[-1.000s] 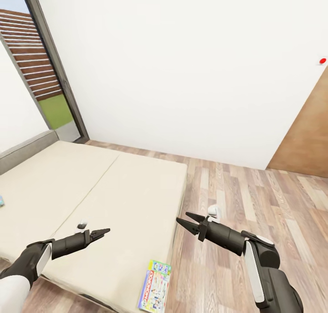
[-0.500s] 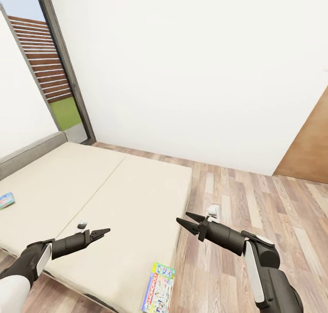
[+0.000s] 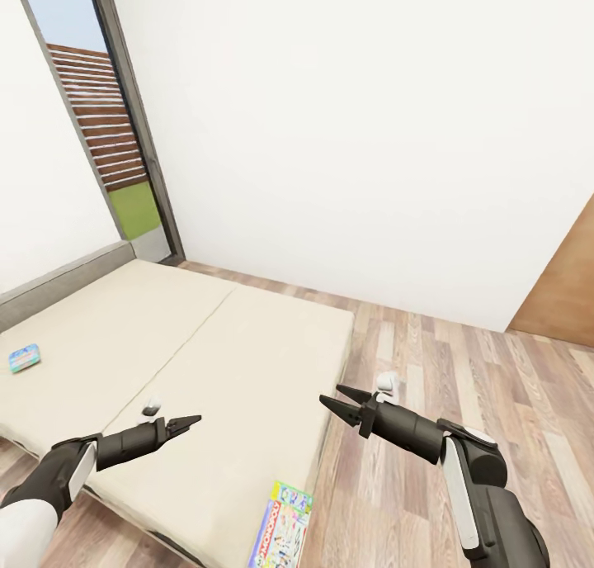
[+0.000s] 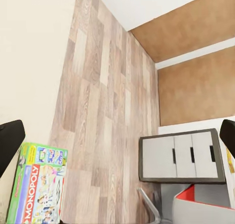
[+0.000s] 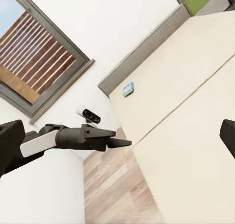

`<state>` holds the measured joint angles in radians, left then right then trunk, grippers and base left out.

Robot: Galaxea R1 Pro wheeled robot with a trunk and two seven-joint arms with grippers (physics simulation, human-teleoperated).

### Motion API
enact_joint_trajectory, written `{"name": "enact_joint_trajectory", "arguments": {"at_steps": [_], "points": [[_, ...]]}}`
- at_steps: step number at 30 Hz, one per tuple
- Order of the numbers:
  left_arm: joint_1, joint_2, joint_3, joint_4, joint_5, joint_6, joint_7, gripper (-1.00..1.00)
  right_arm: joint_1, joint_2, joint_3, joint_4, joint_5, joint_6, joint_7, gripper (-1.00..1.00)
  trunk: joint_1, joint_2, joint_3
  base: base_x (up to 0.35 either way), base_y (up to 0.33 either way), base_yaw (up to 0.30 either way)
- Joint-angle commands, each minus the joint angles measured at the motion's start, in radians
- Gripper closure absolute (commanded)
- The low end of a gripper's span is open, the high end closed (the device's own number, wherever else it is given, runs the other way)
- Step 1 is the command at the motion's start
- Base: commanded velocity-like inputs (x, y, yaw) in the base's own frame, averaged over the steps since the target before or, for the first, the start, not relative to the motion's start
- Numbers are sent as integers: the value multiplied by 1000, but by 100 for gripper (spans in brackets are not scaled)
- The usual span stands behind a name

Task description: Put all the toys in the child's room - the three board games (two on the bed and one on the table), the two jigsaw puzzles on the table, and the tennis ball on the table - inside the toy box on the table in the child's room.

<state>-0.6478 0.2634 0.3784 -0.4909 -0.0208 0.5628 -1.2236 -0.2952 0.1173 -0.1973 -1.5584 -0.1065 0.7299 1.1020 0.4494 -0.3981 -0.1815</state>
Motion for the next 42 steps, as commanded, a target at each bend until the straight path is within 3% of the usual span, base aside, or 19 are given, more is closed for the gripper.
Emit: {"name": "enact_joint_trajectory", "arguments": {"at_steps": [1,17,42], "points": [[-1,-1,4,0,-2,11,0,-100,-1,1,-2,0,-2,6,3,-100,1,-2,0,0,-40,110],[-1,-1,4,0,-2,10,7,-100,-1,2,-4,1,11,-2,1,-100,1,-2,9,0,-6,19],[-1,-3,4,0,-1,10,9,-100,-1,1,-2,1,-2,-10,1,-100,1,-2,9,0,-27,0]]}}
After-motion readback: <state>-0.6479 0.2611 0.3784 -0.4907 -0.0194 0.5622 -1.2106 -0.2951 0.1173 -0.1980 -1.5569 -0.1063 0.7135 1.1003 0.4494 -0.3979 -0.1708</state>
